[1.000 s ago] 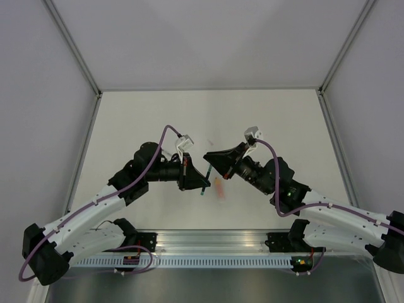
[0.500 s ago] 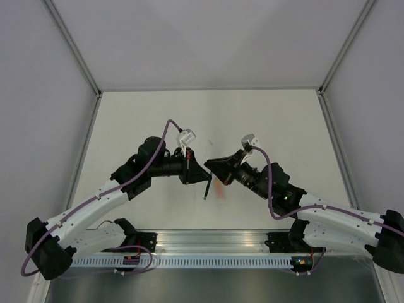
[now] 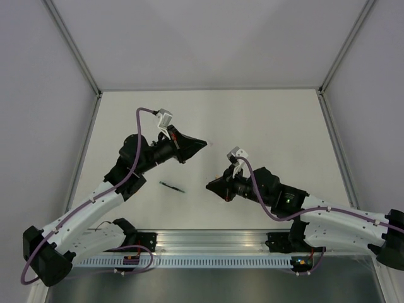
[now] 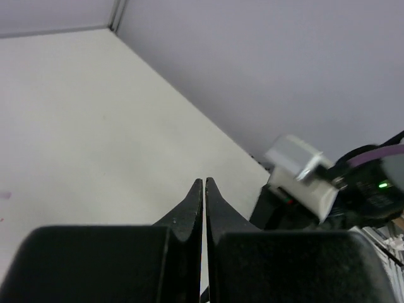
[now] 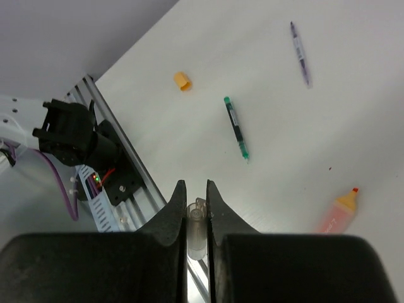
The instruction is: Insert the pens into the pen caps
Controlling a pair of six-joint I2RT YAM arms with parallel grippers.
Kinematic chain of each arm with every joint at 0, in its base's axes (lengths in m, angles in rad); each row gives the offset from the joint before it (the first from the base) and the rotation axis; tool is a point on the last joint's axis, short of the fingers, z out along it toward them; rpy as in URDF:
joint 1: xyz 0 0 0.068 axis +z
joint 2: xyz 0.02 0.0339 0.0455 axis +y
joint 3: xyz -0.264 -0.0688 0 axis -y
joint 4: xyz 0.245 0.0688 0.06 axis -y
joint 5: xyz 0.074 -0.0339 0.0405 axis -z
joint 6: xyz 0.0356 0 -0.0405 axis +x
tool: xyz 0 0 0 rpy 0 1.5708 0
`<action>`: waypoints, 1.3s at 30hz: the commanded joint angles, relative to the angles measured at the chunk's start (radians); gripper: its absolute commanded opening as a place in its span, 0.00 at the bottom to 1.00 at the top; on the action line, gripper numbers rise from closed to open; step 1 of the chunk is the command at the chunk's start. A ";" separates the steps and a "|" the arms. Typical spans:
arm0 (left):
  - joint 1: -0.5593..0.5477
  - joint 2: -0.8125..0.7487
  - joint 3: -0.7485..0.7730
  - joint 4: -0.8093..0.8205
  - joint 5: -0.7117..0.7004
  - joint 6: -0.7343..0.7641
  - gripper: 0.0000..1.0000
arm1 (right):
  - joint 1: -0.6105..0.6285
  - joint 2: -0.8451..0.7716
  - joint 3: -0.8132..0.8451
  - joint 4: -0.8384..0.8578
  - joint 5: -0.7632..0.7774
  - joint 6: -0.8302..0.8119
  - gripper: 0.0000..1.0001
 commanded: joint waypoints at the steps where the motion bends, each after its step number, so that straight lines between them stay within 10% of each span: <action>1: 0.000 -0.014 -0.029 -0.050 -0.095 0.062 0.02 | -0.002 0.000 0.065 -0.028 0.099 -0.008 0.00; 11: 0.041 0.159 0.130 -0.452 -0.304 0.274 0.05 | -0.002 -0.049 -0.004 -0.064 0.210 0.006 0.00; 20: 0.049 0.432 0.291 -0.786 -0.383 0.739 0.55 | -0.003 -0.461 -0.041 -0.235 0.283 -0.031 0.00; 21: 0.056 0.460 0.318 -0.826 -0.388 0.802 0.67 | -0.002 -0.521 -0.041 -0.244 0.283 -0.031 0.00; 22: 0.058 0.489 0.332 -0.852 -0.369 0.835 0.99 | -0.003 -0.544 -0.042 -0.253 0.283 -0.032 0.00; 29: 0.069 0.387 0.165 -0.884 -0.158 1.304 0.81 | -0.003 -0.600 -0.015 -0.308 0.280 -0.061 0.00; 39: 0.125 0.429 0.054 -0.893 -0.089 1.487 0.75 | -0.003 -0.658 -0.029 -0.304 0.251 -0.068 0.00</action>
